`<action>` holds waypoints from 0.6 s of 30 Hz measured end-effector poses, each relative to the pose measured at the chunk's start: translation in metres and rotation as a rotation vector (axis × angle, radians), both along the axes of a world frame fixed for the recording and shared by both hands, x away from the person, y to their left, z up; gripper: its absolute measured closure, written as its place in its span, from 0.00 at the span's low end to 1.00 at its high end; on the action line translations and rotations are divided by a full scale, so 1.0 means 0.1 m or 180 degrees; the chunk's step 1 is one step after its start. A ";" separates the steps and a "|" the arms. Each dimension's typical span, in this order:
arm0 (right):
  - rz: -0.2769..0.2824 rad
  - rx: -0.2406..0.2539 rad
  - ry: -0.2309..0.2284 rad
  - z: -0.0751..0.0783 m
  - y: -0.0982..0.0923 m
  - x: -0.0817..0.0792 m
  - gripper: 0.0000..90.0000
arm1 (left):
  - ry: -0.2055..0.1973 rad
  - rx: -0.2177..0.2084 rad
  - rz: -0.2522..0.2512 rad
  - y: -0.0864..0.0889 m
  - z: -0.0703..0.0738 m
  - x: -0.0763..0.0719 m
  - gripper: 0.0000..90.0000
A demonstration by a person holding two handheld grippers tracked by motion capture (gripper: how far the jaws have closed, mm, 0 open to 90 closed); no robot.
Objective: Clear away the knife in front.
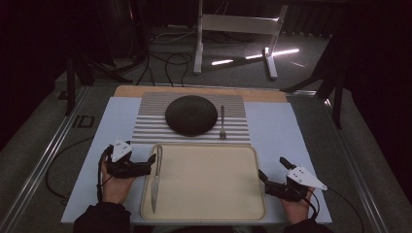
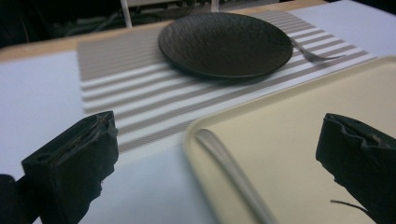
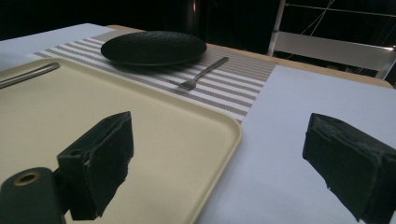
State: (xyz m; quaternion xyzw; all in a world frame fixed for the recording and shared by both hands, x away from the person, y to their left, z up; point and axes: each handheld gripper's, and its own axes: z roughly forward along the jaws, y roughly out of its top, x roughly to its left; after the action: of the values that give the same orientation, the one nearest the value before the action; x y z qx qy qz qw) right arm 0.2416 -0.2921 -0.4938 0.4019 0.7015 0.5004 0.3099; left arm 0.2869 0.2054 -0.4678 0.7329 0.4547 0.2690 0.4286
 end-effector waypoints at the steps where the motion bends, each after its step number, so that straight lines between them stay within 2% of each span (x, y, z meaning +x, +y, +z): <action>1: 0.0000 0.0000 0.0000 0.00 0.00 0.00 0.10 | -0.0035 0.0018 -0.0005 0.04 0.00 0.00 0.00; 3: -0.0003 -0.0021 0.0001 0.00 0.00 0.00 0.10 | -0.0060 0.0075 0.0027 0.17 -0.02 0.00 0.00; 5: -0.0005 -0.0010 -0.0002 0.00 0.00 0.00 0.10 | -0.0062 0.0089 0.0034 0.21 -0.03 0.00 0.00; 8: -0.0002 -0.0022 0.0005 0.00 0.00 0.00 0.10 | -0.0140 0.0072 0.0084 0.33 -0.08 -0.04 0.00; 9: 0.0004 -0.0018 -0.0002 0.00 0.00 0.00 0.10 | -0.0183 0.0055 0.0093 0.35 -0.08 -0.06 0.00; 12: 0.0003 -0.0022 0.0004 0.01 0.01 0.00 0.10 | -0.0206 0.0000 0.0056 0.37 -0.07 -0.07 0.00; 14: 0.0018 -0.0030 0.0021 0.00 0.01 0.01 0.10 | -0.0301 -0.0025 0.0048 0.38 -0.06 -0.09 0.00; 16: 0.0027 -0.0027 0.0032 0.00 0.02 0.02 0.10 | -0.0314 -0.0018 0.0050 0.37 -0.06 -0.09 0.00; 17: 0.0027 -0.0027 0.0032 0.00 0.02 0.02 0.10 | -0.0260 -0.0019 0.0012 0.38 -0.06 -0.08 0.00; 18: 0.0043 -0.0015 0.0058 0.00 0.03 0.02 0.10 | -0.0276 -0.0051 -0.0017 0.39 -0.07 -0.07 0.00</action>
State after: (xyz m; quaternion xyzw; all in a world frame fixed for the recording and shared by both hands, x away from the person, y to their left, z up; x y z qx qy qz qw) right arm 0.2439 -0.2890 -0.4940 0.4010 0.7081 0.4971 0.3011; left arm 0.2796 0.2445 -0.4747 0.7183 0.4359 0.2958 0.4545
